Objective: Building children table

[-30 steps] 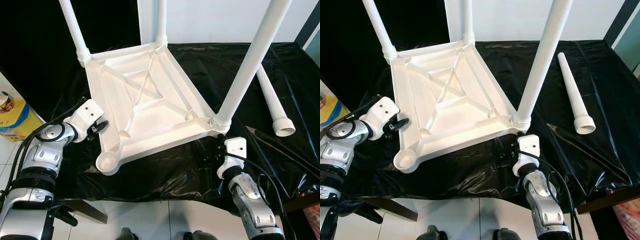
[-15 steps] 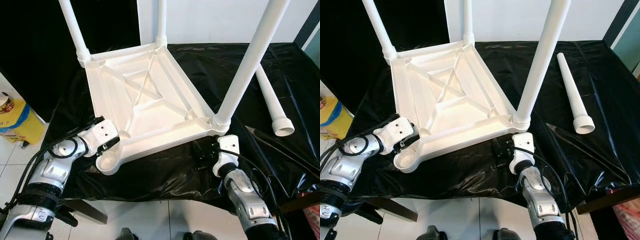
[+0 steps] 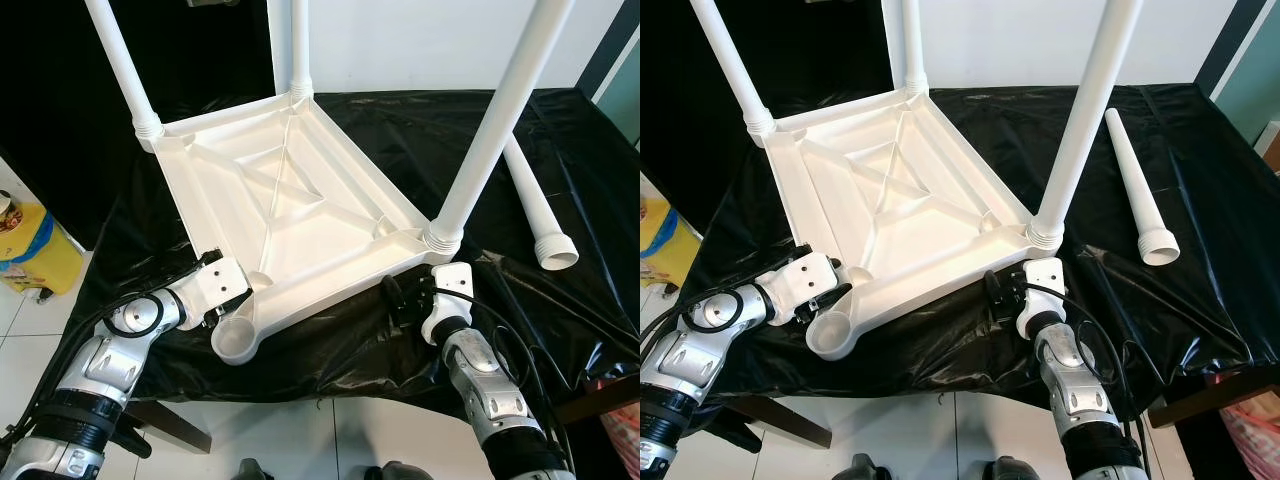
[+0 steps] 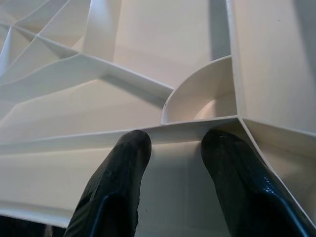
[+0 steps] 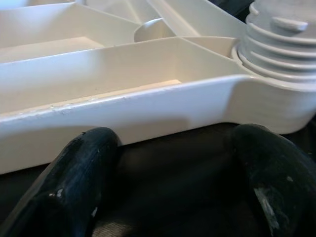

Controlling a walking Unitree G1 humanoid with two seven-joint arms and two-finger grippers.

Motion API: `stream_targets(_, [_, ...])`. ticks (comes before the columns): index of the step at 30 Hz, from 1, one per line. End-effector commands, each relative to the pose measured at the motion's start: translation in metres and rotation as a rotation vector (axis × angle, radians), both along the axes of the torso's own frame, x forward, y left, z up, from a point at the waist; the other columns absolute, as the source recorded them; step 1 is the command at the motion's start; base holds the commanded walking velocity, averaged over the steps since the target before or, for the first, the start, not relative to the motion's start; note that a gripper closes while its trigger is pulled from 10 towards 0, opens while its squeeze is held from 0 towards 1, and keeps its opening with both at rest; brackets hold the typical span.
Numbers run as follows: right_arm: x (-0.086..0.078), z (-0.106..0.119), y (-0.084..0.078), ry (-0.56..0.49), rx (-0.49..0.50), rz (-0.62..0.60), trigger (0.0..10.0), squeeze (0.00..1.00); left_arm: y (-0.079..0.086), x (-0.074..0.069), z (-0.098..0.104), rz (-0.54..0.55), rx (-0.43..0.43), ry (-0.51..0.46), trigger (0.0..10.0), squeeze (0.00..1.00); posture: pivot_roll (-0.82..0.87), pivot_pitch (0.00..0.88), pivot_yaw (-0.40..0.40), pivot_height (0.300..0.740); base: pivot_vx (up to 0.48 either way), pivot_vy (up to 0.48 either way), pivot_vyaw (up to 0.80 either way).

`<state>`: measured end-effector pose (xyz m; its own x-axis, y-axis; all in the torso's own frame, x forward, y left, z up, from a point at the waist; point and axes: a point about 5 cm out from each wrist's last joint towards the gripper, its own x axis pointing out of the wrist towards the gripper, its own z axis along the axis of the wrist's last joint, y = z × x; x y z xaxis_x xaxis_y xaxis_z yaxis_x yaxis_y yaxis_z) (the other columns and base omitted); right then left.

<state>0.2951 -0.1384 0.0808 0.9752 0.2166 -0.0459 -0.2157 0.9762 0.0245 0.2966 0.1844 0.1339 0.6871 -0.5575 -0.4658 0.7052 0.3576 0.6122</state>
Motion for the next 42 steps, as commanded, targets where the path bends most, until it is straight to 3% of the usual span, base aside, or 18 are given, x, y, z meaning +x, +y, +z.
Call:
stream_targets(1, [0.007,0.004,0.006,-0.013,0.014,0.004,10.0,0.00,-0.023,-0.021,-0.022,-0.187,0.021,0.188,10.0,0.00,0.01,0.058,-0.026,0.740,0.000,0.000,0.00])
stream_targets(2, [0.007,0.004,0.006,-0.013,0.014,0.004,10.0,0.00,-0.023,-0.021,-0.022,-0.187,0.021,0.188,10.0,0.00,0.01,0.058,-0.026,0.740,0.000,0.000,0.00])
stream_targets(3, [0.011,0.005,0.005,-0.017,0.019,-0.010,10.0,0.00,-0.034,-0.026,-0.025,-0.212,0.003,0.200,10.0,0.00,0.01,0.061,-0.024,0.740,0.000,0.000,0.00])
stream_targets(6, [0.011,0.005,0.005,-0.017,0.019,-0.010,10.0,0.00,-0.034,-0.026,-0.025,-0.212,0.003,0.200,10.0,0.00,0.01,0.061,-0.024,0.740,0.000,0.000,0.00])
stream_targets(7, [0.016,0.006,0.004,-0.021,0.022,-0.020,10.0,0.00,-0.047,-0.030,-0.028,-0.237,-0.021,0.210,10.0,0.00,0.01,0.062,-0.023,0.740,0.000,0.000,0.00])
stream_targets(11, [0.016,0.006,0.004,-0.021,0.022,-0.020,10.0,0.00,-0.047,-0.030,-0.028,-0.237,-0.021,0.210,10.0,0.00,0.01,0.062,-0.023,0.740,0.000,0.000,0.00])
stream_targets(12, [0.020,0.008,0.003,-0.026,0.024,-0.026,10.0,0.00,-0.065,-0.032,-0.029,-0.262,-0.061,0.216,10.0,0.00,0.02,0.066,-0.025,0.740,0.000,0.000,0.00])
stream_targets(15, [0.020,0.008,0.003,-0.026,0.024,-0.026,10.0,0.00,-0.065,-0.032,-0.029,-0.262,-0.061,0.216,10.0,0.00,0.02,0.066,-0.025,0.740,0.000,0.000,0.00])
stream_targets(16, [0.026,0.011,0.005,-0.035,0.022,-0.022,10.0,0.00,-0.092,-0.036,-0.029,-0.307,-0.111,0.224,10.0,0.00,0.01,0.067,-0.023,0.740,0.000,0.000,0.00])
stream_targets(17, [0.026,0.011,0.005,-0.035,0.022,-0.022,10.0,0.00,-0.092,-0.036,-0.029,-0.307,-0.111,0.224,10.0,0.00,0.01,0.067,-0.023,0.740,0.000,0.000,0.00])
stream_targets(19, [0.035,0.017,0.007,-0.052,0.015,-0.016,10.0,0.00,-0.134,-0.046,-0.027,-0.385,-0.163,0.233,10.0,0.00,0.01,0.067,-0.022,0.740,0.000,0.000,0.00])
stream_targets(20, [0.037,0.019,0.007,-0.057,0.012,-0.016,10.0,0.00,-0.143,-0.049,-0.026,-0.397,-0.170,0.235,10.0,0.00,0.01,0.067,-0.022,0.740,0.000,0.000,0.00])
stream_targets(24, [0.039,0.020,0.007,-0.064,0.011,-0.022,10.0,0.00,-0.144,-0.046,-0.026,-0.377,-0.155,0.225,10.0,0.00,0.01,0.067,-0.025,0.740,0.000,0.000,0.00])
stream_targets(25, [0.039,0.020,0.006,-0.068,0.009,-0.024,10.0,0.00,-0.135,-0.042,-0.023,-0.353,-0.135,0.209,10.0,0.00,0.02,0.070,-0.025,0.740,0.000,0.000,0.00])
stream_targets(34, [0.038,0.017,0.003,-0.072,0.006,-0.032,10.0,0.00,-0.111,-0.029,-0.014,-0.265,-0.109,0.163,10.0,0.00,0.02,0.075,-0.023,0.740,0.000,0.000,0.00])
stream_targets(38, [0.037,0.015,-0.003,-0.093,-0.001,-0.068,10.0,0.00,-0.096,-0.012,-0.001,-0.154,-0.165,0.067,10.0,0.00,0.02,0.078,-0.022,0.740,0.000,0.000,0.00])
stream_targets(42, [0.033,0.017,-0.009,-0.125,-0.003,-0.106,10.0,0.00,-0.085,-0.008,0.007,-0.127,-0.201,0.029,10.0,0.00,0.02,0.082,-0.021,0.740,0.000,0.000,0.00])
